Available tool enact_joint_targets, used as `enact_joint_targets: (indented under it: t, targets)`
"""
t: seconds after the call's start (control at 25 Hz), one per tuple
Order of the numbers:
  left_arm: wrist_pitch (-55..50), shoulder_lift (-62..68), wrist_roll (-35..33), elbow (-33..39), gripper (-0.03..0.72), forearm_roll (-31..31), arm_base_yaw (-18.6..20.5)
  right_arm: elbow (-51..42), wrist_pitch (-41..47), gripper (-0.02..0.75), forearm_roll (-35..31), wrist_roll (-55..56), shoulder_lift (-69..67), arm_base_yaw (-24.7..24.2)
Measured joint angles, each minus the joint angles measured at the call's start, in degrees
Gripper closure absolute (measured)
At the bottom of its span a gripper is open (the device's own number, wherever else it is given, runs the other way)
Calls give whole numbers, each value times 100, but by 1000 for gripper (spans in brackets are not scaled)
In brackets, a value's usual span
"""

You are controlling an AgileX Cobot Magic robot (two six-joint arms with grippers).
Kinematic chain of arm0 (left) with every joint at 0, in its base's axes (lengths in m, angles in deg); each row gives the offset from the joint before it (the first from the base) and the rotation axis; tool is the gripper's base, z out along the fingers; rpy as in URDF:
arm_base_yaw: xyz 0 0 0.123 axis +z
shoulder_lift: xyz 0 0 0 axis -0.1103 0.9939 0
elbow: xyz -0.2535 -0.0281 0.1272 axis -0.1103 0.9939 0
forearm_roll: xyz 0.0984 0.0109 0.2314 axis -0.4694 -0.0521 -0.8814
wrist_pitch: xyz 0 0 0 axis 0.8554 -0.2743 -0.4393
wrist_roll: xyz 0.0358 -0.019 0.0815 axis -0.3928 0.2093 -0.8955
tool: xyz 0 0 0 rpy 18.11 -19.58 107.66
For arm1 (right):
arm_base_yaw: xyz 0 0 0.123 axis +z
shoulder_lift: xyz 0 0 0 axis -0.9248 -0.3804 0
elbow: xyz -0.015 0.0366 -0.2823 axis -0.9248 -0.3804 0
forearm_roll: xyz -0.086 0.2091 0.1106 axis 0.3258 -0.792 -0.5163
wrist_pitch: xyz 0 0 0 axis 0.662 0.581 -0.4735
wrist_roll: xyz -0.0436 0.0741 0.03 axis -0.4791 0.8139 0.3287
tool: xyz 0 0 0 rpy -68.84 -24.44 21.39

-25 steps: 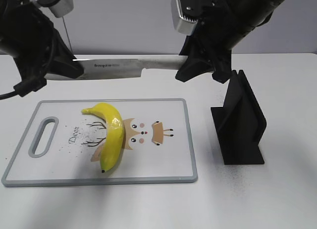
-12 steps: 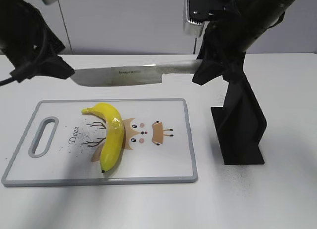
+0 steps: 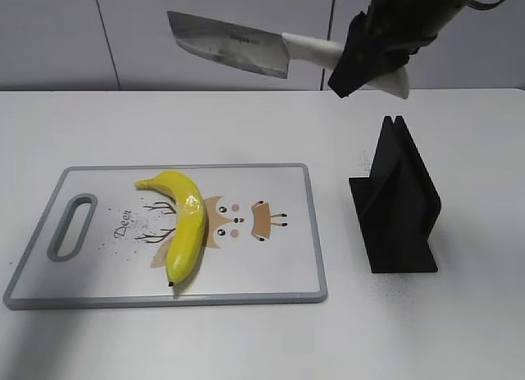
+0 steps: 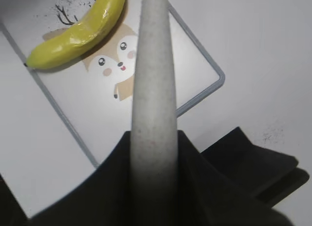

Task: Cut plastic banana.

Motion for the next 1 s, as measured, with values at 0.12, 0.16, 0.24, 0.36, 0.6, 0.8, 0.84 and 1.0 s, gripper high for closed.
enact_joint_targets:
  t: [0.12, 0.16, 0.24, 0.36, 0.6, 0.8, 0.84, 1.0]
  targets:
    - [-608, -50, 241, 1, 70, -73, 278, 7, 129, 576, 99, 830, 161, 0]
    - [-651, -100, 256, 16, 73, -73, 333, -18, 143, 576, 154, 1098, 236, 0]
    - [-673, -304, 291, 171, 80, -73, 373, -182, 118, 576, 210, 1581, 492, 0]
    - [-702, -852, 298, 594, 92, -35, 374, -708, -138, 576, 337, 2447, 1050, 0]
    - [-546, -2467, 303, 1876, 97, 63, 374, -1888, -729, 576, 1493, 4722, 2215, 5]
    - [141, -4084, 303, 3232, 100, 68, 374, -2562, -796, 576, 2315, 5911, 2671, 5]
    - [249, -4406, 308, 3455, 100, 68, 374, -2649, -809, 576, 2336, 5953, 2692, 5]
    - [433, -5601, 314, 4276, 100, 68, 374, -2950, -955, 576, 2340, 6031, 2686, 5]
